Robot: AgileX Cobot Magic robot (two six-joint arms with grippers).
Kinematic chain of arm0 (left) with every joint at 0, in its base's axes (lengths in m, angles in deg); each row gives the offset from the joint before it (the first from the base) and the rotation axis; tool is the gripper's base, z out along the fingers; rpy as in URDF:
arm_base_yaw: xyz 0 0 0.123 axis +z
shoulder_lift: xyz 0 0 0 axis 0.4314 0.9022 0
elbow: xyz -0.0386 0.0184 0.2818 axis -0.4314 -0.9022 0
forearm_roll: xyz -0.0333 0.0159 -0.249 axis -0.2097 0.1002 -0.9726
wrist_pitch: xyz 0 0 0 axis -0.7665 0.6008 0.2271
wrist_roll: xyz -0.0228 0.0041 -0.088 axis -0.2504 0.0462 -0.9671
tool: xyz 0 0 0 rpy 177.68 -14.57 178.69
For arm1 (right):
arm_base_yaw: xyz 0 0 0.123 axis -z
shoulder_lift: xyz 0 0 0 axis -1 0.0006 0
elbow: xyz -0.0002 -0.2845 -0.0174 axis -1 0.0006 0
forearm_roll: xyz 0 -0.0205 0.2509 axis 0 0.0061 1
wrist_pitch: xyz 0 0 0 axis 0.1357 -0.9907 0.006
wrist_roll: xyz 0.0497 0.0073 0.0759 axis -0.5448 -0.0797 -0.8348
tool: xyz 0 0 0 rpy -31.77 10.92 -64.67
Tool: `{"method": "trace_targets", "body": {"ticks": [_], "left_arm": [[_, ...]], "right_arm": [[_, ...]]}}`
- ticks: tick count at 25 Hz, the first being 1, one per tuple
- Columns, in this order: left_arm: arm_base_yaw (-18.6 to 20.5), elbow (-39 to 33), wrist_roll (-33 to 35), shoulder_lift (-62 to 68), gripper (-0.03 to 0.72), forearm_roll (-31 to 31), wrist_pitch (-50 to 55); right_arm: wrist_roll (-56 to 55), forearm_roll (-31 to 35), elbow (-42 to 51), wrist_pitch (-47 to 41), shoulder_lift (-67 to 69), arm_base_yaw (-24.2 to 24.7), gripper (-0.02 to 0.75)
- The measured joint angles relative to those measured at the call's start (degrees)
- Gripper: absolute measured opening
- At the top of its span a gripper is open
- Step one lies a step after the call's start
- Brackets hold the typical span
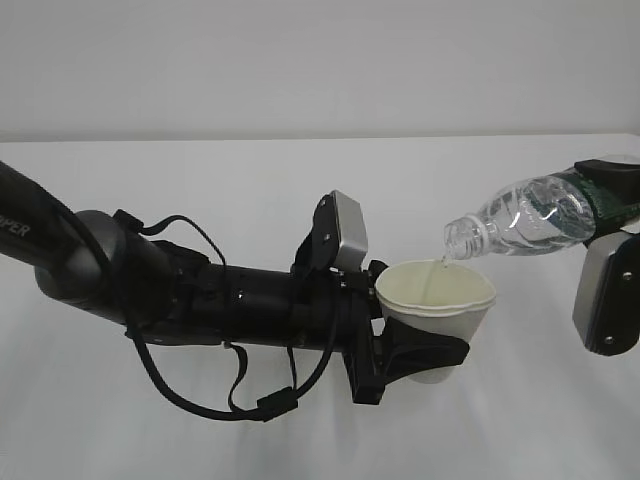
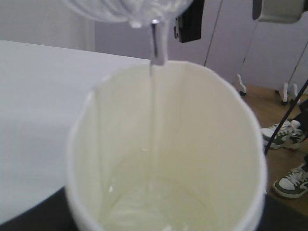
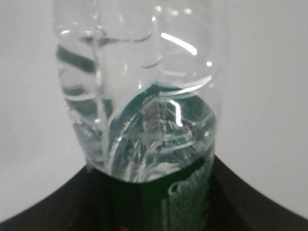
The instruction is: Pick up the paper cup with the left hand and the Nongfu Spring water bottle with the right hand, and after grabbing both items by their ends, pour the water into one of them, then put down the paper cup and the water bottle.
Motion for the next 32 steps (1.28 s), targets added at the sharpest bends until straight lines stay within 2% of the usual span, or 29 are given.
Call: {"method": "trace_targets", "body": {"ticks": [32], "left_arm": [[0.00,0.00,0.00,0.33,0.418,0.00,0.00]], "right_arm": [[0.03,0.08,0.00,0.00,0.00,0.00,0.392]]}}
